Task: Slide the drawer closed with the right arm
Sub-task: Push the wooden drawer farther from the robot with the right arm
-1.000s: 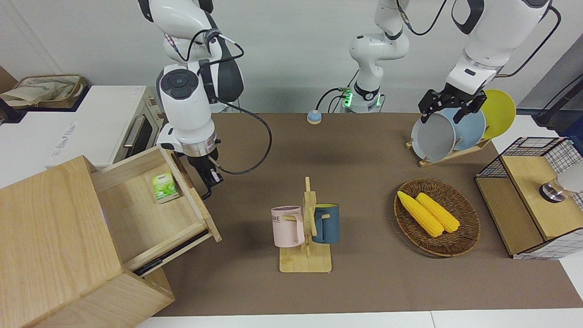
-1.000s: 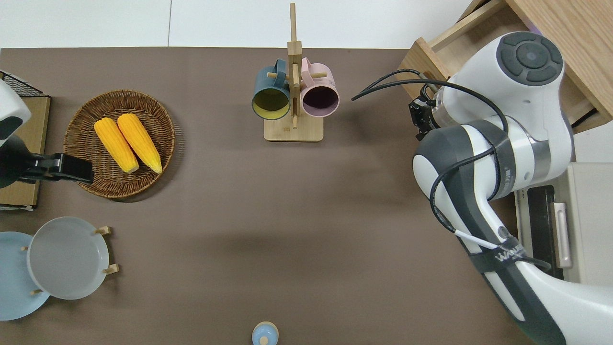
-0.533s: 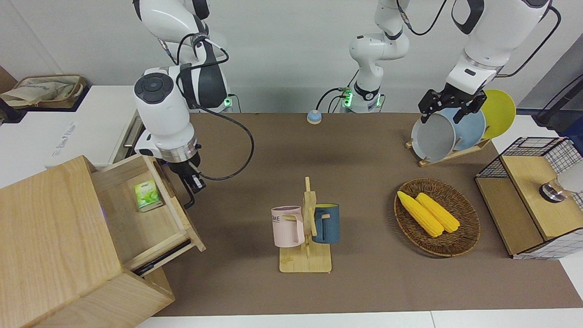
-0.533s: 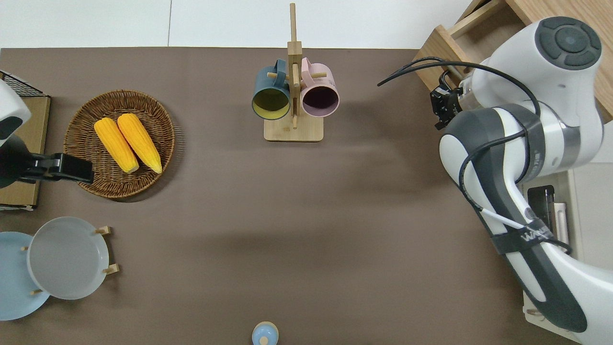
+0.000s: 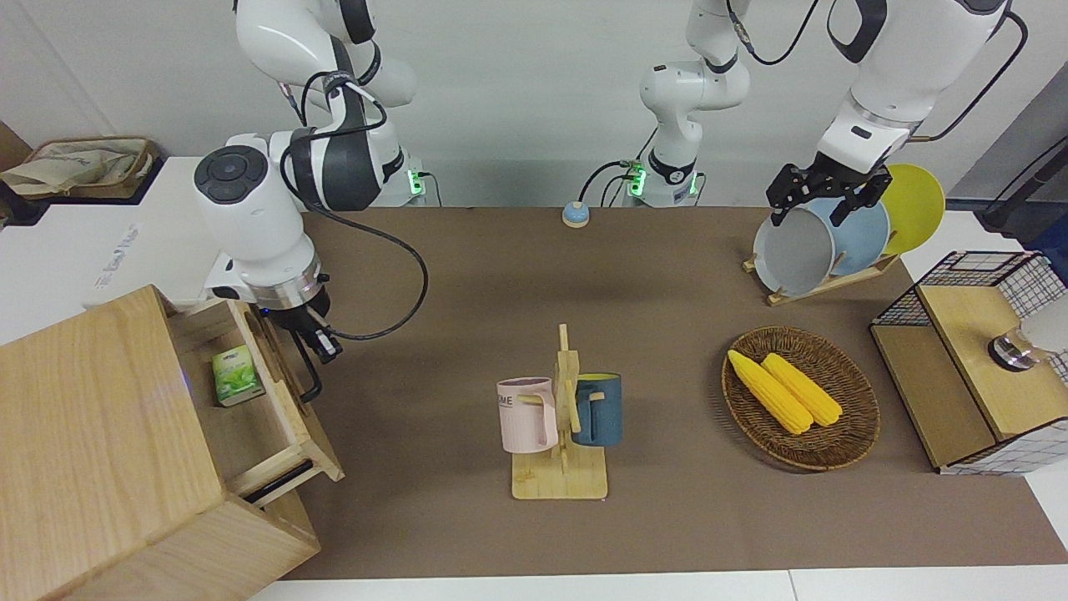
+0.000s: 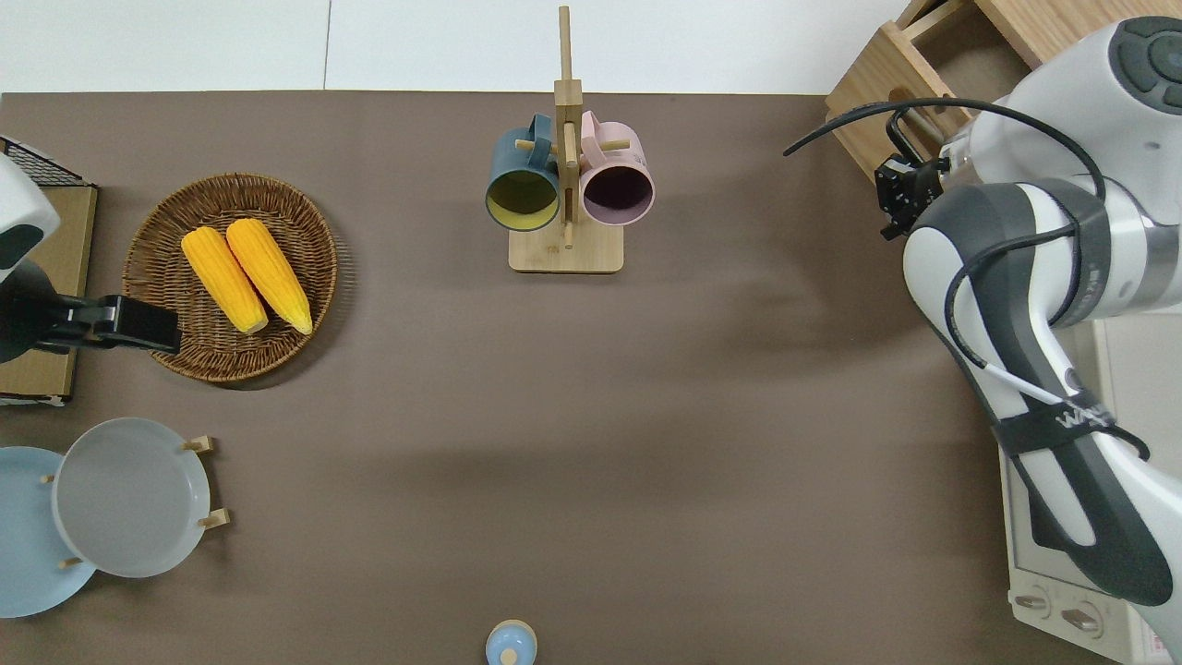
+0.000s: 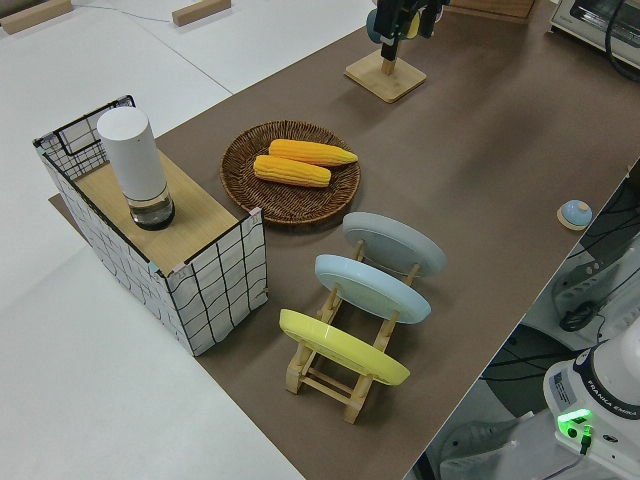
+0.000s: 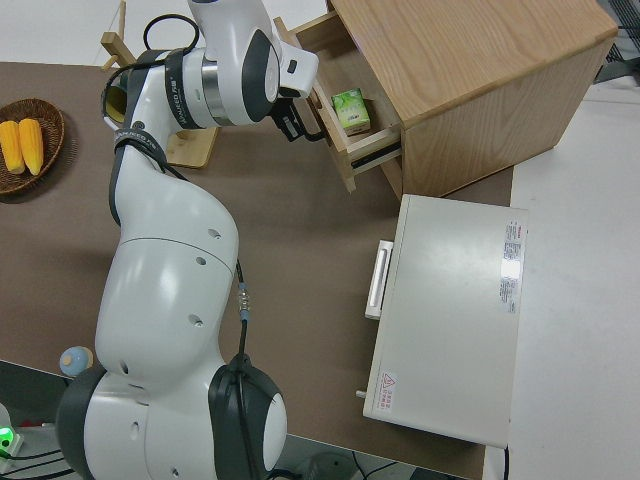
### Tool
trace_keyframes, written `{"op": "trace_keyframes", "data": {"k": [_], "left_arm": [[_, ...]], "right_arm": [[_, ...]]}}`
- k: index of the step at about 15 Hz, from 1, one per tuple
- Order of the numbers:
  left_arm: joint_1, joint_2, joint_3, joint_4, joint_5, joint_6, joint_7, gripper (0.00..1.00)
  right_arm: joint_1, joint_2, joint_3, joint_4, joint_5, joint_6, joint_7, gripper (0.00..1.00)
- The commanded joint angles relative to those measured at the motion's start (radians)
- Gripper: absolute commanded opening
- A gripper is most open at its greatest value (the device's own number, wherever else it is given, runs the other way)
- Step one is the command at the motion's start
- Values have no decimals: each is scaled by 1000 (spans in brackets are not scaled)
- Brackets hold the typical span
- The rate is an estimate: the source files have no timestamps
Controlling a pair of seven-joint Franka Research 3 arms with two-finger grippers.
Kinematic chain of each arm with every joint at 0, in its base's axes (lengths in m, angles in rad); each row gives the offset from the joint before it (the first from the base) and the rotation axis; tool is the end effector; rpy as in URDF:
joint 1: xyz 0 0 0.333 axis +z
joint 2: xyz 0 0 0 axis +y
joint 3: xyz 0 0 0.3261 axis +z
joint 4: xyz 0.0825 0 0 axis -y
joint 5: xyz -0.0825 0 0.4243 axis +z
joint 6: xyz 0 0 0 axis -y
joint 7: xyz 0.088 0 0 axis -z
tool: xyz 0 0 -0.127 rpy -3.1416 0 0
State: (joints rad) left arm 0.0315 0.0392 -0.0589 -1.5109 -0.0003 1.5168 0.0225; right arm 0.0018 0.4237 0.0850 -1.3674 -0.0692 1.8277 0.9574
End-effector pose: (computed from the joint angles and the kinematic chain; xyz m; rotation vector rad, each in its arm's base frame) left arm 0.6012 -0.0158 0.6171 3.1376 -0.0783 -0.0522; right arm 0.7324 0.0467 0.4613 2.8448 -1.3089 0.0771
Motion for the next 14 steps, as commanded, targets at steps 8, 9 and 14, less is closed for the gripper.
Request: {"op": "trace_keyframes", "data": {"k": [8, 9, 14], "left_arm": [[5, 11, -7, 24, 17, -20, 10, 993], [5, 11, -7, 26, 17, -20, 10, 993], [5, 11, -7, 26, 17, -20, 10, 993]], "right_arm": [[-103, 44, 19, 59, -18, 41, -166, 0], [-109, 44, 19, 59, -20, 47, -166, 0], [-128, 53, 16, 59, -20, 83, -167, 0]]}}
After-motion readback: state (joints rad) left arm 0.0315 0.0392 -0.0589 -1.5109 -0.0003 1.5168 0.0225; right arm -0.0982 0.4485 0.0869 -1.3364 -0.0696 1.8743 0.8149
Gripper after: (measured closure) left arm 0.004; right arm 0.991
